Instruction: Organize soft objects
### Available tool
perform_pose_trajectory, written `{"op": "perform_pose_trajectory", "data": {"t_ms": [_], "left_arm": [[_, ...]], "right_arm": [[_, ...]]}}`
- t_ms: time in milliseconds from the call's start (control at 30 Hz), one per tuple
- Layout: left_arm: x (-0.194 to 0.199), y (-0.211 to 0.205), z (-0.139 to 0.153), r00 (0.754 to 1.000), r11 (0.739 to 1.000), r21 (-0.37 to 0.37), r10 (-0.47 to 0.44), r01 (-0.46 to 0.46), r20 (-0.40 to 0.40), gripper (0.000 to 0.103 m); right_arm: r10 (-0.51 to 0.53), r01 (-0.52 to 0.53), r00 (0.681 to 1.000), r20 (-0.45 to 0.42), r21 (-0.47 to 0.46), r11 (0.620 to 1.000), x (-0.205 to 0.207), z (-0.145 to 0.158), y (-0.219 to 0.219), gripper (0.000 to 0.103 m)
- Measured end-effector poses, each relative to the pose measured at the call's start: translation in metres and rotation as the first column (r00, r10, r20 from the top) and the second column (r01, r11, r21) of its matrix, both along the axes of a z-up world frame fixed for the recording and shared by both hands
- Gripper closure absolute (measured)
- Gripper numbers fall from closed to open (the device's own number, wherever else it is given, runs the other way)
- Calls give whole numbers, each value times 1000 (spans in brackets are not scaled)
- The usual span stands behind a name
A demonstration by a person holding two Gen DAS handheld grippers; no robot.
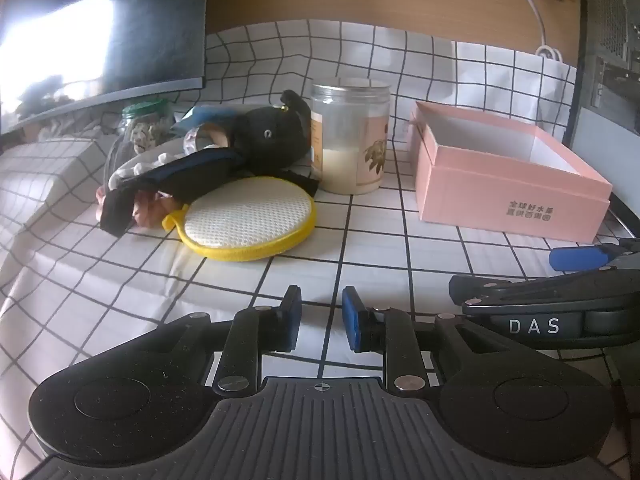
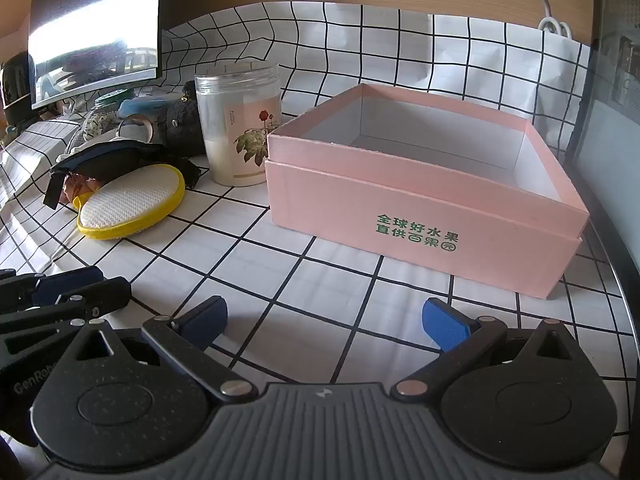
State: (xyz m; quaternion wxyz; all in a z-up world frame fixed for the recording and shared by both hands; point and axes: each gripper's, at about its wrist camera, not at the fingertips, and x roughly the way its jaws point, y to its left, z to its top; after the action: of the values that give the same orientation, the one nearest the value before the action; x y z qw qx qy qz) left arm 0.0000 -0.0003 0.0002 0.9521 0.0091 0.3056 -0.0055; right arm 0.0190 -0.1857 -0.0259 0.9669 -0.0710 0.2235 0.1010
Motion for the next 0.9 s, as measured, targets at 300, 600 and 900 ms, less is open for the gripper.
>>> {"op": "perform_pose_trajectory", "data": {"t_ms": [300, 600, 900], "left_arm": [[0, 2, 0, 1000, 1000, -19, 0, 0, 1, 77], [0, 1, 0, 1000, 1000, -14, 0, 0, 1, 77], [0, 1, 0, 1000, 1000, -8, 0, 0, 1, 77]], "right_arm": [[0, 0, 1000, 0, 0, 1000, 0, 0, 0, 0], [0, 0, 1000, 0, 0, 1000, 0, 0, 0, 0], [0, 0, 1000, 0, 0, 1000, 0, 0, 0, 0]]}}
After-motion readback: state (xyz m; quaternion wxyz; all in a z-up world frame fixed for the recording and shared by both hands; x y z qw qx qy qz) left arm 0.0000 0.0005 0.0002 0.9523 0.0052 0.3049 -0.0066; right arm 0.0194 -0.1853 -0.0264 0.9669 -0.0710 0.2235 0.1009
